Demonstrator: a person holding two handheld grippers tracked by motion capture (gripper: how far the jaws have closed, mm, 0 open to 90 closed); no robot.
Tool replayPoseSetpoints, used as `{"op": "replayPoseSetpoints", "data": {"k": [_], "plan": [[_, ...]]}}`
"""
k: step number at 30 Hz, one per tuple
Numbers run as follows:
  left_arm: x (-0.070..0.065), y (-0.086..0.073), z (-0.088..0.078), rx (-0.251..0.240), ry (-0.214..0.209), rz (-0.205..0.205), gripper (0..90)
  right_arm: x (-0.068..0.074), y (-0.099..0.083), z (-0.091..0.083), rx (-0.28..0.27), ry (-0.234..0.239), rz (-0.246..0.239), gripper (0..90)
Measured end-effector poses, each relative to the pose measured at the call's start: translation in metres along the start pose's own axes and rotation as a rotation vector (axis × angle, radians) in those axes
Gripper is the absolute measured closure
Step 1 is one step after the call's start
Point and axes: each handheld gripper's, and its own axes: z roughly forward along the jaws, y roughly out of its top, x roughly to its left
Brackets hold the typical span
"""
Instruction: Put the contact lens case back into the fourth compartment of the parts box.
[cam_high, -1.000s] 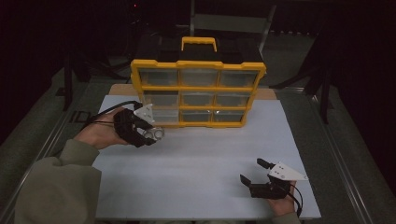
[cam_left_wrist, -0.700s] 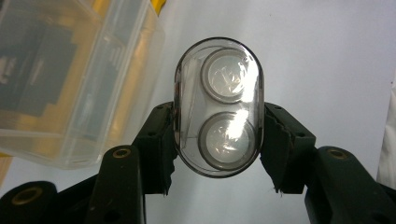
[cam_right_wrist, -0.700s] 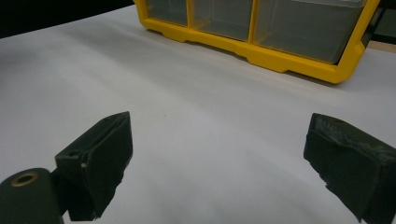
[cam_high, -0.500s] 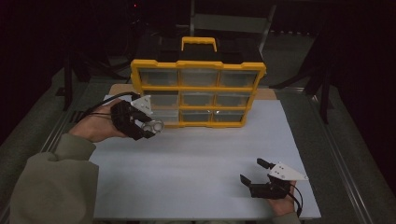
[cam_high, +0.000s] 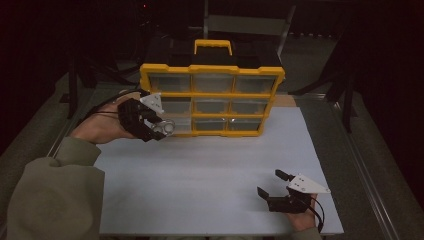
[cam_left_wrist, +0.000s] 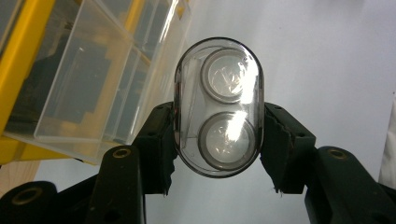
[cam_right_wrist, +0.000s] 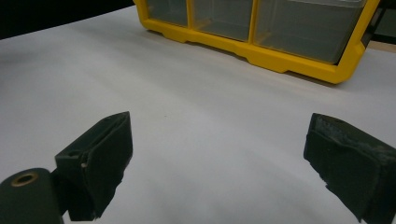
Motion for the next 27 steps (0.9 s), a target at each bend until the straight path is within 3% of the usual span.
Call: {"op": "replayPoseSetpoints", "data": {"k": [13, 27], "plan": [[0.011, 0.006, -0.006, 0.005, 0.003, -0.016, 49.1, 0.0, 0.0, 0.0, -0.001, 0.001, -0.002, 7.6], [0.029, 0.008, -0.006, -0.005, -0.003, -0.072, 49.1, 0.0, 0.0, 0.0, 0.0, 0.005, 0.005, 7.6]]}}
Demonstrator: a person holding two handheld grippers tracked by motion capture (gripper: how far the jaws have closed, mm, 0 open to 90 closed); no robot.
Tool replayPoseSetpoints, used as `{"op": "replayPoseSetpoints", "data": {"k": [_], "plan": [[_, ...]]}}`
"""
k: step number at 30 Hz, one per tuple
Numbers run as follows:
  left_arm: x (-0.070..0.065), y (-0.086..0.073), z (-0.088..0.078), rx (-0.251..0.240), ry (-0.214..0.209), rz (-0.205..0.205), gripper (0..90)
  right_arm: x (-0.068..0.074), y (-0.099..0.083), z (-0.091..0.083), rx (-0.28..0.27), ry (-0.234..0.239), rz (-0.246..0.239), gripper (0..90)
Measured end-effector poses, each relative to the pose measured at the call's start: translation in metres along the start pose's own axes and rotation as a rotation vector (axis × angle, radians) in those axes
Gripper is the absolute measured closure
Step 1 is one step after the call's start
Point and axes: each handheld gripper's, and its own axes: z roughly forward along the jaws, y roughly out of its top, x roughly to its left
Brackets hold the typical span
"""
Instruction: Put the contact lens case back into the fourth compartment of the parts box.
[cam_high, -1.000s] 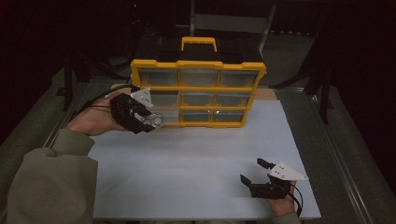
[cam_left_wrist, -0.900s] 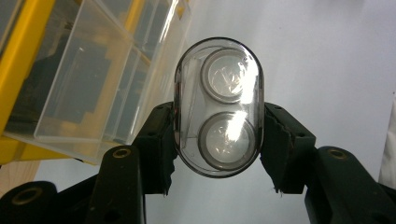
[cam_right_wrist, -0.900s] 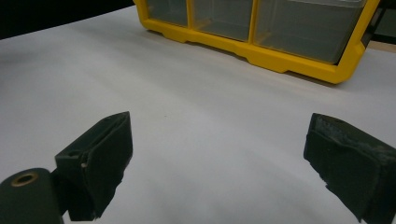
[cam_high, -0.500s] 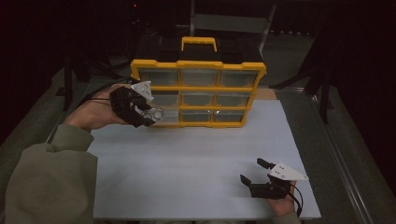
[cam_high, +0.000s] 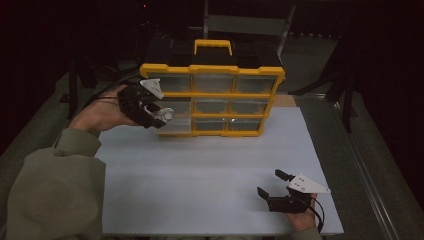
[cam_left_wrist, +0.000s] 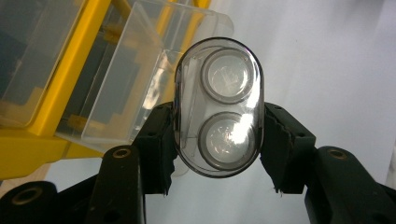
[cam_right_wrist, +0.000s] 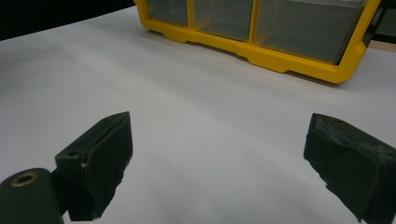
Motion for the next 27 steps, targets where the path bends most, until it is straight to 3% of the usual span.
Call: {"op": "replayPoseSetpoints", "data": {"k": [12, 27], "plan": [[0.014, 0.005, 0.002, 0.001, -0.014, -0.04, 49.1, 0.0, 0.0, 0.001, 0.001, 0.002, 0.002, 7.6], [0.028, 0.011, 0.007, 0.027, 0.0, -0.074, 49.1, 0.0, 0.0, 0.001, 0.002, 0.002, 0.002, 7.6]]}}
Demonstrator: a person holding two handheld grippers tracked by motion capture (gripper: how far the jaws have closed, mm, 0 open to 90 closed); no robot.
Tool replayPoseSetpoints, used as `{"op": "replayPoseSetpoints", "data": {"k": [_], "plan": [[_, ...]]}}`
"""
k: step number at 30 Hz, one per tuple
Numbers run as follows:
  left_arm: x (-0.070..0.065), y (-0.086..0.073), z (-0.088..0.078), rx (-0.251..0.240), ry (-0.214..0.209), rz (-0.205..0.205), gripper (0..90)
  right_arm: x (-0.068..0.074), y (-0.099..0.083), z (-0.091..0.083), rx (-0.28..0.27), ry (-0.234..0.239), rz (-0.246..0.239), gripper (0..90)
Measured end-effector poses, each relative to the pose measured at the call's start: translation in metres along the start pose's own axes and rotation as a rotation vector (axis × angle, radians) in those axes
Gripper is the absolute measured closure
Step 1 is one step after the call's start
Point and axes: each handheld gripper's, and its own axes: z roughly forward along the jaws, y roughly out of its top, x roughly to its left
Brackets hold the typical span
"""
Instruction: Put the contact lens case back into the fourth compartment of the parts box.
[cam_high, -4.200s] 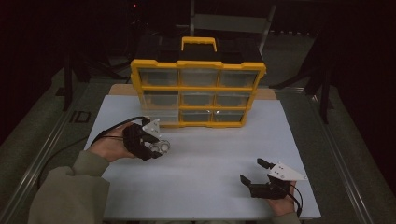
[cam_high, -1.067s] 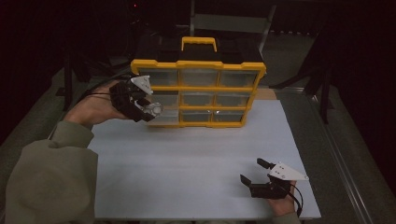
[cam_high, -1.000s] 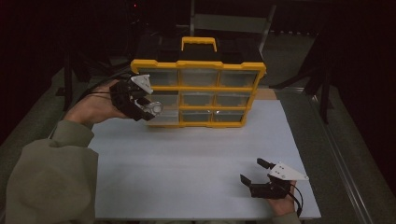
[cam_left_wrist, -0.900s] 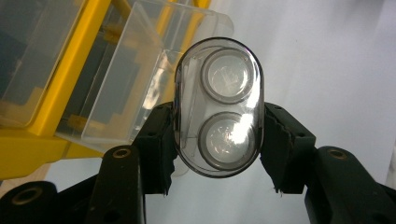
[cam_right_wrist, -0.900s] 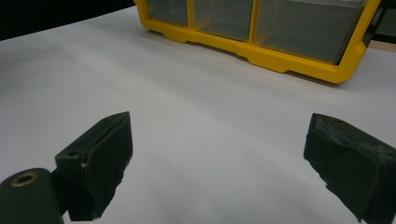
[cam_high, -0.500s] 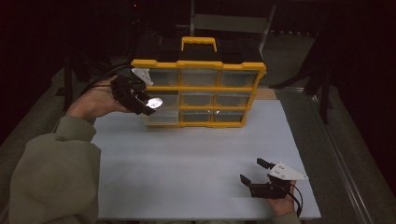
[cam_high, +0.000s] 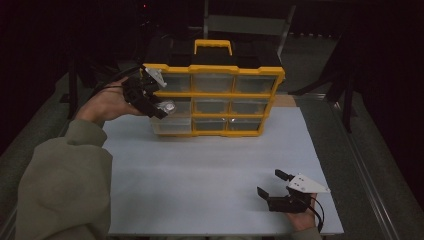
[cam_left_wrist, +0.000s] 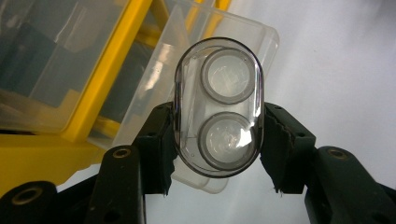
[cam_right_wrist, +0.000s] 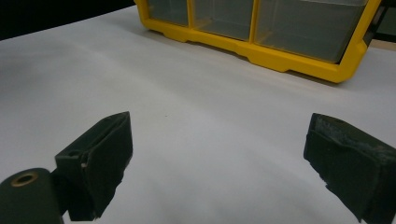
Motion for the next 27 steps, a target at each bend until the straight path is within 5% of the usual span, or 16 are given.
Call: {"op": "replayPoseSetpoints", "data": {"k": [27], "plan": [[0.01, 0.008, 0.016, 0.02, 0.01, -0.051, 49.1, 0.0, 0.0, 0.0, 0.001, 0.003, -0.003, 7.6]]}}
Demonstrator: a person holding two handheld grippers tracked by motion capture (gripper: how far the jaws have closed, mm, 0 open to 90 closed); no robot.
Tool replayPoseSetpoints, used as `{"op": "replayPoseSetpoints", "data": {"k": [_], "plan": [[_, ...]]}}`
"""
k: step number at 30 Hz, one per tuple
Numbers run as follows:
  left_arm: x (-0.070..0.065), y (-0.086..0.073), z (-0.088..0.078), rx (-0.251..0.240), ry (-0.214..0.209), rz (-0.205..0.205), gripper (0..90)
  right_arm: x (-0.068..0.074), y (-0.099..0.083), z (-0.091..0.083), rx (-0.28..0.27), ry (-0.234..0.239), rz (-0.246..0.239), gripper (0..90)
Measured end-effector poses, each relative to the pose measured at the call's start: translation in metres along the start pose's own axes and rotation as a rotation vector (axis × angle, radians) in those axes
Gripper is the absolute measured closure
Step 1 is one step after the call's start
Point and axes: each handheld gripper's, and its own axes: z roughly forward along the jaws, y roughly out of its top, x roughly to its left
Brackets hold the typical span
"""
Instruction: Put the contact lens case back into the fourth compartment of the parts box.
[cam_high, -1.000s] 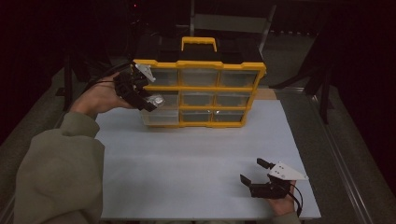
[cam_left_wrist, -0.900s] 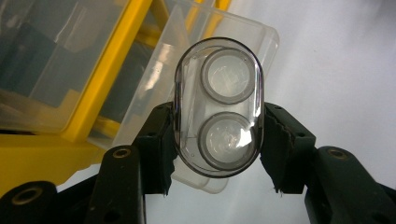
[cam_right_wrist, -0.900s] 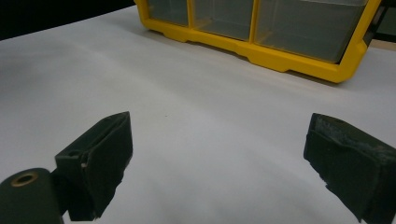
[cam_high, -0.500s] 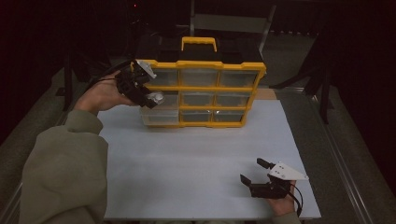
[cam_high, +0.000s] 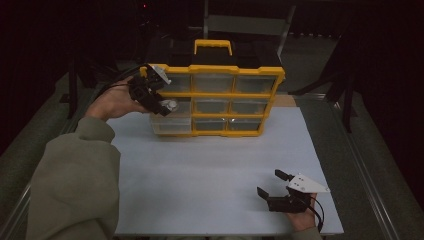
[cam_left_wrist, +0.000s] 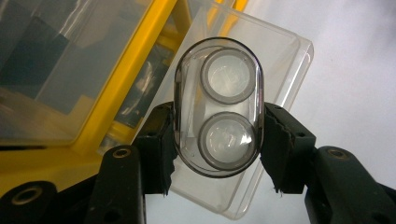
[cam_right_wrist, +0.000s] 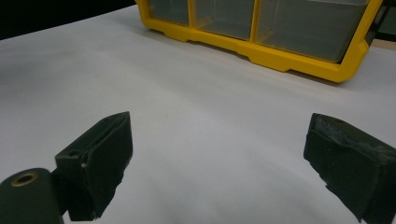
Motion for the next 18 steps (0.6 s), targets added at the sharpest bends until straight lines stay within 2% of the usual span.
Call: {"op": "replayPoseSetpoints", "data": {"k": [6, 11, 14, 16, 18], "plan": [[-0.001, 0.002, 0.007, 0.0, 0.004, -0.013, 47.9, 0.0, 0.0, 0.0, -0.002, -0.003, -0.003, 7.6], [-0.003, 0.001, 0.008, -0.025, 0.022, -0.036, 21.0, 0.0, 0.0, -0.001, -0.003, -0.003, 0.0, 7.5], [-0.006, -0.003, 0.007, -0.034, 0.044, -0.035, 13.2, 0.0, 0.0, -0.001, -0.002, -0.003, -0.002, 7.5], [-0.008, -0.006, 0.006, -0.039, 0.038, -0.038, 4.6, 0.0, 0.0, -0.001, -0.003, -0.003, -0.003, 7.6], [-0.011, -0.011, 0.005, -0.062, 0.045, -0.046, 1.4, 0.0, 0.0, -0.001, -0.001, -0.001, -0.006, 7.6]]}}
